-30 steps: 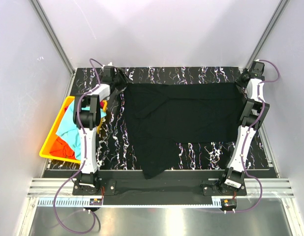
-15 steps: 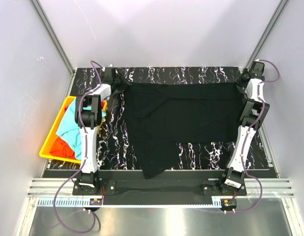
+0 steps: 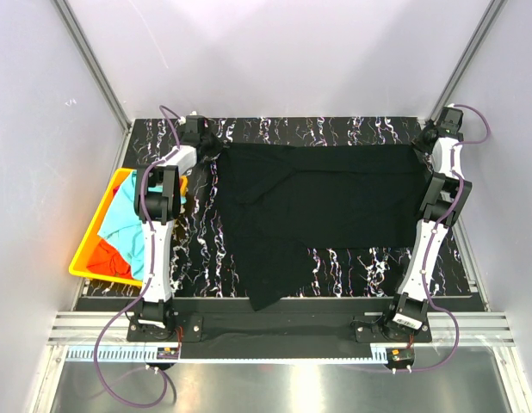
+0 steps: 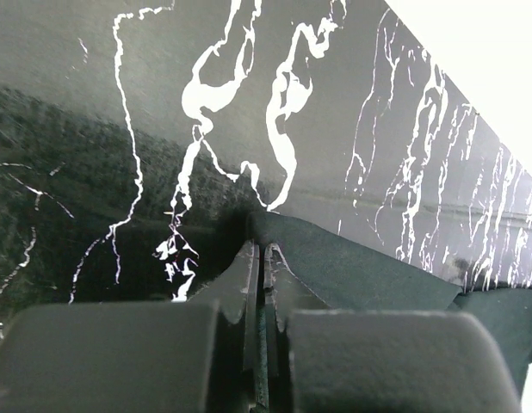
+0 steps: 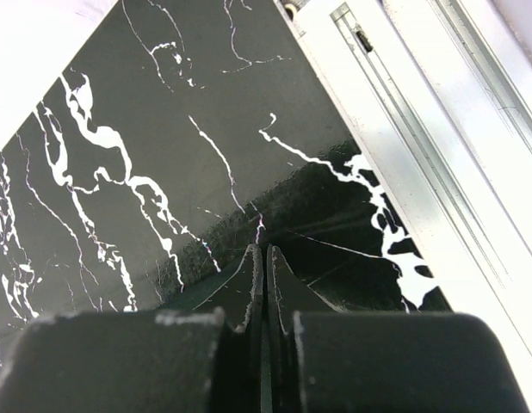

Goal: Fold and stack the t-shirts
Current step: Fold the tshirt

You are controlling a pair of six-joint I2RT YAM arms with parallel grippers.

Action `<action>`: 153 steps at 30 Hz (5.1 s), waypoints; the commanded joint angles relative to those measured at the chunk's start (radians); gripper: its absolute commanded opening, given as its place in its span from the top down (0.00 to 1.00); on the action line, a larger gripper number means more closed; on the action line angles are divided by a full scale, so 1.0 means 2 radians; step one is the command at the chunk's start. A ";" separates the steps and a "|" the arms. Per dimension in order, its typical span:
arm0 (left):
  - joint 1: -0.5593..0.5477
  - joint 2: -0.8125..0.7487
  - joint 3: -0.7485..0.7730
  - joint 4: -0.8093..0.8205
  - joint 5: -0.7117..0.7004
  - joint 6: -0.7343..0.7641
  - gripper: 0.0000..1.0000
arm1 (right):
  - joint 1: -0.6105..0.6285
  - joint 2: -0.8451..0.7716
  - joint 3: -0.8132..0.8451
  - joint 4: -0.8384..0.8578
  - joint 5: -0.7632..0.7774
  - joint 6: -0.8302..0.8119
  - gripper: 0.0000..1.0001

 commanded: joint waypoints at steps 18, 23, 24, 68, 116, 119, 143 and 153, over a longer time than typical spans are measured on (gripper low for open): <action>0.008 -0.037 -0.023 0.012 -0.038 0.042 1.00 | -0.007 -0.028 -0.041 -0.010 0.081 0.033 1.00; 0.009 -0.043 0.013 -0.020 -0.032 0.071 0.81 | -0.007 -0.019 -0.002 -0.021 0.060 0.026 0.72; 0.008 -0.052 0.014 -0.032 -0.037 0.083 0.69 | -0.006 -0.024 0.000 -0.023 0.060 0.026 0.66; -0.057 -0.310 -0.373 -0.010 0.170 0.118 0.37 | 0.323 -0.418 -0.544 0.097 -0.216 0.128 0.45; -0.012 -0.202 -0.248 0.134 0.256 -0.035 0.97 | 0.351 -0.170 -0.396 0.277 -0.216 0.377 1.00; -0.013 -0.204 -0.251 0.125 0.251 -0.026 0.95 | 0.351 -0.164 -0.386 0.293 -0.211 0.395 1.00; -0.004 -0.145 -0.167 0.141 0.244 -0.057 0.90 | 0.359 -0.169 -0.428 0.363 -0.200 0.467 0.76; -0.001 -0.142 -0.171 0.148 0.245 -0.062 0.90 | 0.369 -0.157 -0.412 0.367 -0.179 0.466 0.64</action>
